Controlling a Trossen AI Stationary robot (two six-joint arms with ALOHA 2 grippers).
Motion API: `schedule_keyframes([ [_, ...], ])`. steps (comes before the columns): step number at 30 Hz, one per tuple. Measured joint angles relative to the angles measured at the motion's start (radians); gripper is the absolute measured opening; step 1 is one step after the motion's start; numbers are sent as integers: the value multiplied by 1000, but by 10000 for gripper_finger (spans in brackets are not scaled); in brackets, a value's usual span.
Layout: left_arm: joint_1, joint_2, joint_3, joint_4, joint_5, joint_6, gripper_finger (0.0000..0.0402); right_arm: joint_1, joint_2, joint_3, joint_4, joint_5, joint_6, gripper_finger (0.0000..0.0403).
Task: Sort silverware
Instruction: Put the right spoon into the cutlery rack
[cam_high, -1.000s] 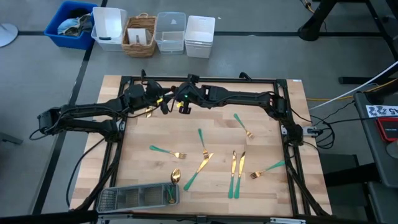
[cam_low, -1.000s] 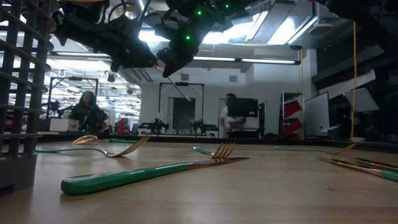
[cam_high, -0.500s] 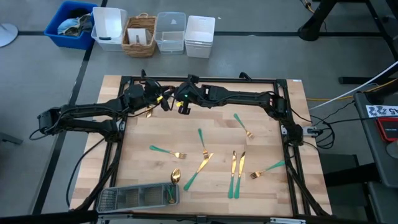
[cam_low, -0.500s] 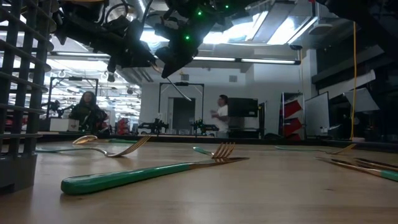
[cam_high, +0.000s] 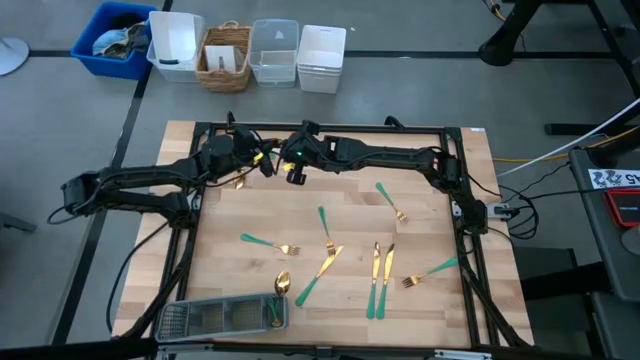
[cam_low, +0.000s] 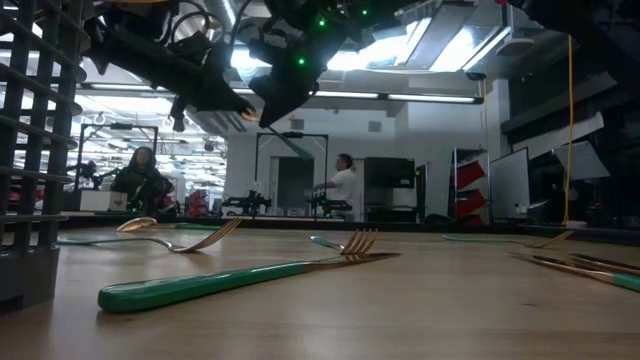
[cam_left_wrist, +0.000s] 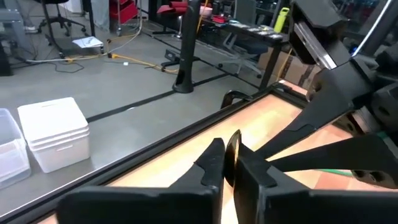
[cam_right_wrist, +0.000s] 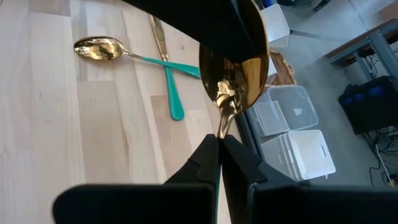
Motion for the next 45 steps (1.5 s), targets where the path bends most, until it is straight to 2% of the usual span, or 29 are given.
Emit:
schedule_keyframes([
  [10, 0, 10, 0, 6, 7, 23, 4, -1, 0, -1, -4, -2, -4, 16],
  [20, -2, 9, 0, 1, 24, 75, 3, 2, 0, 0, -17, -6, -13, 88],
  [25, -2, -16, 0, -10, 19, 104, 2, 1, -44, 0, -148, 23, -18, 96],
  [31, -12, -137, 0, -26, 35, 158, 2, -6, -157, 0, -330, 19, -18, 96],
  [38, -92, -352, 0, -190, 157, 179, 1, -42, -303, -16, -491, 4, -8, 96],
  [41, -141, -443, 0, -244, 227, 186, 1, -65, -385, -79, -514, -4, 21, 97],
  [45, -215, -527, 0, -284, 362, 189, 1, -94, -516, -230, -477, -4, 97, 97],
])
